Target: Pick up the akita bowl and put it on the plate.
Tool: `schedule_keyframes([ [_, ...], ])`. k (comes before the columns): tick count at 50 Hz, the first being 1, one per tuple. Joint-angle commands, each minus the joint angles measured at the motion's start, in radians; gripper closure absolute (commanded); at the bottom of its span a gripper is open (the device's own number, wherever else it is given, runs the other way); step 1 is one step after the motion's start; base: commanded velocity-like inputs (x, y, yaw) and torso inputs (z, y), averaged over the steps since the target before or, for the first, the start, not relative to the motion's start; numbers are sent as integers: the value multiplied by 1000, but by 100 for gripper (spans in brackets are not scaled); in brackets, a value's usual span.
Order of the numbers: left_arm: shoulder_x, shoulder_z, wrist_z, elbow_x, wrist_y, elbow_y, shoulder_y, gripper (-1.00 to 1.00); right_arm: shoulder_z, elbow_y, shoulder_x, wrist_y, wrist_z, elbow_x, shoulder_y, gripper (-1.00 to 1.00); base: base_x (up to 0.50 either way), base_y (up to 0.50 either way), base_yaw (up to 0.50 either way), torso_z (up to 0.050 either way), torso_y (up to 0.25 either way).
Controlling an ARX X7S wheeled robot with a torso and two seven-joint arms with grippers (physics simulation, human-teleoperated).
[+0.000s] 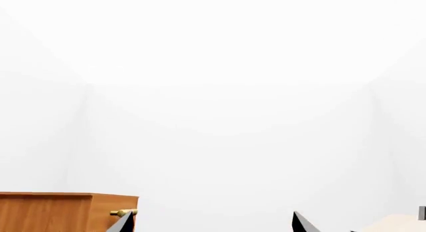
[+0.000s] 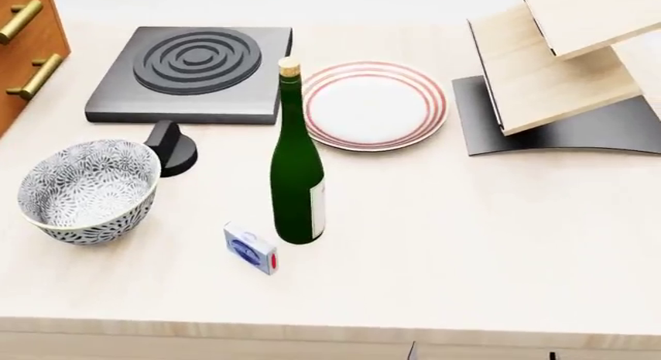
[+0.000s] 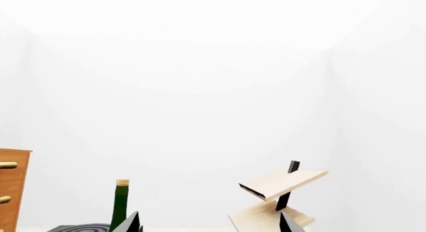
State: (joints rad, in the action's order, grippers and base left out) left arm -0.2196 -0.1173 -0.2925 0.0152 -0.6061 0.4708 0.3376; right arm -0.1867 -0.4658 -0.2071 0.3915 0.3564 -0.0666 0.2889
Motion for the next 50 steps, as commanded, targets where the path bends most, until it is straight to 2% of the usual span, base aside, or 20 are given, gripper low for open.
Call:
schedule_keyframes([
  [1,-7,-3,-8,-3,8,0,-3,-100,-8,3,1,-13,14,-31,-6,-100,0,0,0,0,0],
  [50,-29,-20,-39,2,4,2,-4,-100,-34,5,-26,-13,45,-29,-11,-100,102,0,0,0,0],
])
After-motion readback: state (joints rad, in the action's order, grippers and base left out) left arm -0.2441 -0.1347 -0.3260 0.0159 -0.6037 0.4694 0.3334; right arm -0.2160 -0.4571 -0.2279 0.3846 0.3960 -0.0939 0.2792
